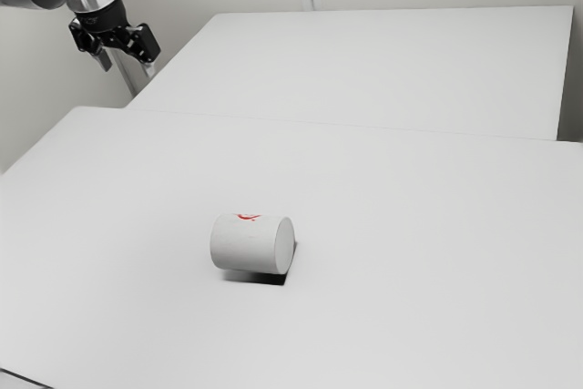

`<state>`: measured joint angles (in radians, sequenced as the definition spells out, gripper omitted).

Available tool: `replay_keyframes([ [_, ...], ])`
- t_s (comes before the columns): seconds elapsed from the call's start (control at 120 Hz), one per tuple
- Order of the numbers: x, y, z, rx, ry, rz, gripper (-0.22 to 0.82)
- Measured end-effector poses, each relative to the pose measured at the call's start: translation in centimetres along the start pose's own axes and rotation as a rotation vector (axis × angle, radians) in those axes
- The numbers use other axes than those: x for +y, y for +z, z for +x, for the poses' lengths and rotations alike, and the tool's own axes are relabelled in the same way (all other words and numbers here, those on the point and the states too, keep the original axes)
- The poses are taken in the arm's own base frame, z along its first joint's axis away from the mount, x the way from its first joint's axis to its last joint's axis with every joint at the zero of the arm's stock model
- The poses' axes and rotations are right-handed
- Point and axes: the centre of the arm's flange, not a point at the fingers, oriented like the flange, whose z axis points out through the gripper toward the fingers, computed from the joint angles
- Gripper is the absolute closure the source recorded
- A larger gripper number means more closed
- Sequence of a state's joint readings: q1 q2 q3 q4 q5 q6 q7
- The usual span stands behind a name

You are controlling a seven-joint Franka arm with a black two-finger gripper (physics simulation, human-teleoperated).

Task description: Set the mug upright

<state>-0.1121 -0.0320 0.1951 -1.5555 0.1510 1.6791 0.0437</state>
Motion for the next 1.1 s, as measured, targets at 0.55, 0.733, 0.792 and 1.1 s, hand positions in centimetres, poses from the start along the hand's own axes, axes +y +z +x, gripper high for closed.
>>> replay_keyframes([
  [0.55,-1.7,12.5,-2.2,-0.223,-0.199,-0.442,0.0],
  [0.733,-6.1,21.1,-3.8,-0.346,-0.379,-0.613,0.0],
  [0.792,-7.3,23.5,-4.1,-0.372,-0.423,-0.656,0.0],
  [1.1,-5.0,32.5,-5.2,-0.489,-0.496,-0.848,0.0],
])
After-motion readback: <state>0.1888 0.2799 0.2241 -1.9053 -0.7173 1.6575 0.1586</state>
